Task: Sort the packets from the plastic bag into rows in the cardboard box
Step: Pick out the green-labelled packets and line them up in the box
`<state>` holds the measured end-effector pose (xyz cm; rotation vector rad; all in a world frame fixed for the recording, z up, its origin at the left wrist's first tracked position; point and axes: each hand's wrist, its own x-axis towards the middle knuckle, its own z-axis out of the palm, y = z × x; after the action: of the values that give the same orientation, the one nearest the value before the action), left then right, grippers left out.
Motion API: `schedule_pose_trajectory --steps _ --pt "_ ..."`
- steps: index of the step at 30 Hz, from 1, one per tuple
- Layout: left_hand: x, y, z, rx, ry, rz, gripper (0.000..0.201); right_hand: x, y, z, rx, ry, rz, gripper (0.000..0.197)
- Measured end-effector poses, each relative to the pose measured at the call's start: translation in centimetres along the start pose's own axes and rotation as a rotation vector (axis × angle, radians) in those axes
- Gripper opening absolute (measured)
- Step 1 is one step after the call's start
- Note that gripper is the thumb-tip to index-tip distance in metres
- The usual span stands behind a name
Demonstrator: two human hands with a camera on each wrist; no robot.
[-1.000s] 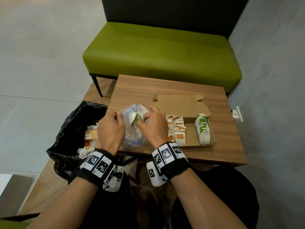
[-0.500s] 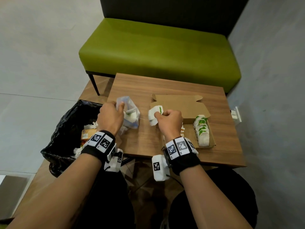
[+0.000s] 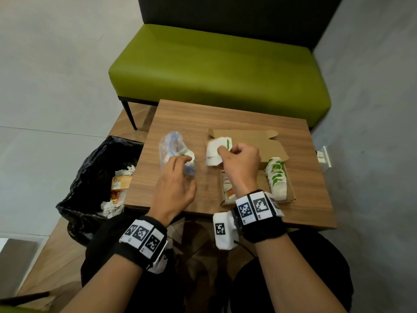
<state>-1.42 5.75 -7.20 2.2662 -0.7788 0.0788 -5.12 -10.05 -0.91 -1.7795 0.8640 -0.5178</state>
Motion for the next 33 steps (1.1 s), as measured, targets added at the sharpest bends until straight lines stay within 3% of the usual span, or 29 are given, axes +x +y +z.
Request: schedule_pose_trajectory --steps 5,10,14,20,23,26,33 --pt "0.6 -1.0 0.2 0.191 -0.134 -0.062 0.046 0.2 -5.1 -2.3 0.146 0.015 -0.146 0.022" --pt "1.6 -1.6 0.0 0.316 -0.119 -0.133 0.043 0.3 -7.1 -3.7 0.215 0.026 -0.189 0.023" --pt "1.5 -1.8 -0.5 0.223 -0.078 -0.152 0.045 0.0 -5.5 -3.4 0.209 -0.023 -0.093 0.026" --pt "0.6 0.4 -2.4 -0.181 0.166 -0.041 0.045 -0.6 -2.7 -1.9 0.174 -0.042 -0.033 0.022" --pt "0.7 1.2 -2.4 -0.162 0.106 0.033 0.059 -0.5 -1.4 -0.4 0.161 -0.084 0.047 0.027" --pt "1.0 0.6 -1.0 -0.068 0.020 0.003 0.069 -0.7 -0.1 1.0 0.143 -0.145 0.136 0.029" --pt "0.6 -0.5 1.1 -0.053 -0.056 -0.044 0.053 -0.7 2.9 2.9 0.224 -0.264 0.323 0.030"
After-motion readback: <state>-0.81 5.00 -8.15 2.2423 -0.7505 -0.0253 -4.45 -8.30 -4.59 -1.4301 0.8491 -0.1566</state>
